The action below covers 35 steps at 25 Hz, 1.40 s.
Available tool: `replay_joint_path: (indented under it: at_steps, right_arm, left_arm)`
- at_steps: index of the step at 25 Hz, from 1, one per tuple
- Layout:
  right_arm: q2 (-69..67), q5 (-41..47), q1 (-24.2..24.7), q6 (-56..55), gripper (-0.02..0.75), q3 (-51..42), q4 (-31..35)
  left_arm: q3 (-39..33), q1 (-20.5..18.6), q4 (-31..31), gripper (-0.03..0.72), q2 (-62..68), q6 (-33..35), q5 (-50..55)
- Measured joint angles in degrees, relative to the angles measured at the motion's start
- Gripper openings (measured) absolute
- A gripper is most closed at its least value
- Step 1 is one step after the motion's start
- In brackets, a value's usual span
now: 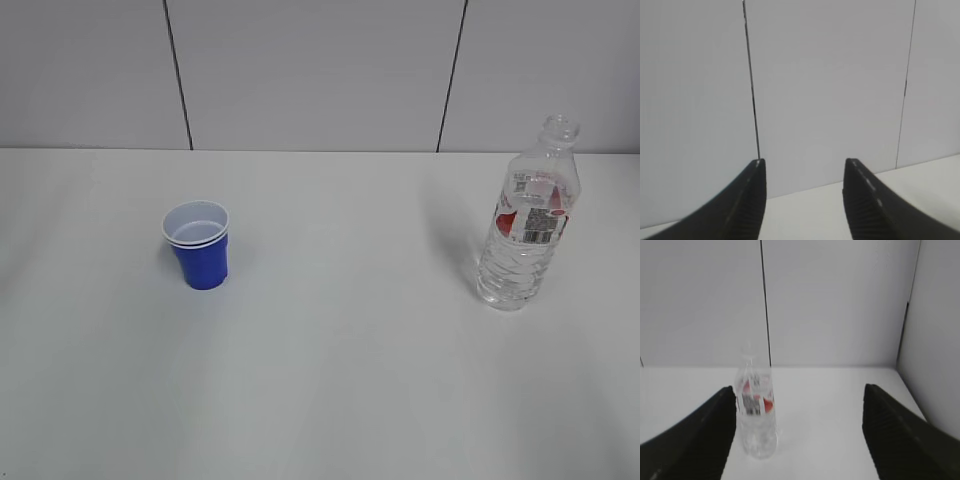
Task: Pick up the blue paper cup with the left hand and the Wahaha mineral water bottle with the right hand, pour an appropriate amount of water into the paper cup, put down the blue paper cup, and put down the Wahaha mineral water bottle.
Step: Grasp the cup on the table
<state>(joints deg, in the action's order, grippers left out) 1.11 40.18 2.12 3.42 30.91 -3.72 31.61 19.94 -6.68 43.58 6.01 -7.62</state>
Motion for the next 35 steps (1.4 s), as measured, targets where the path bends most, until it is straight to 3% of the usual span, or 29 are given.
replay_joint_path:
  at_steps: [6,17,24,35]
  right_arm:
    - [-2.58,-11.50,0.00,0.00,0.587,0.08,0.60]
    - [-5.63,-20.97,0.00,0.11,0.587,-1.34,-0.09]
    - [-5.75,-27.41,0.00,0.18,0.587,-5.48,-0.20]
    - [-5.85,-29.37,0.00,0.18,0.587,-5.96,-2.38]
  left_arm:
    - [-0.68,0.25,-2.35,0.387,9.45,0.00,-6.03]
    - [-5.84,0.38,-3.19,0.387,27.25,0.00,-31.86]
    - [-5.98,0.38,3.36,0.387,38.39,-0.21,-43.21]
    - [-5.76,0.38,9.15,0.403,58.26,-3.97,-57.24]
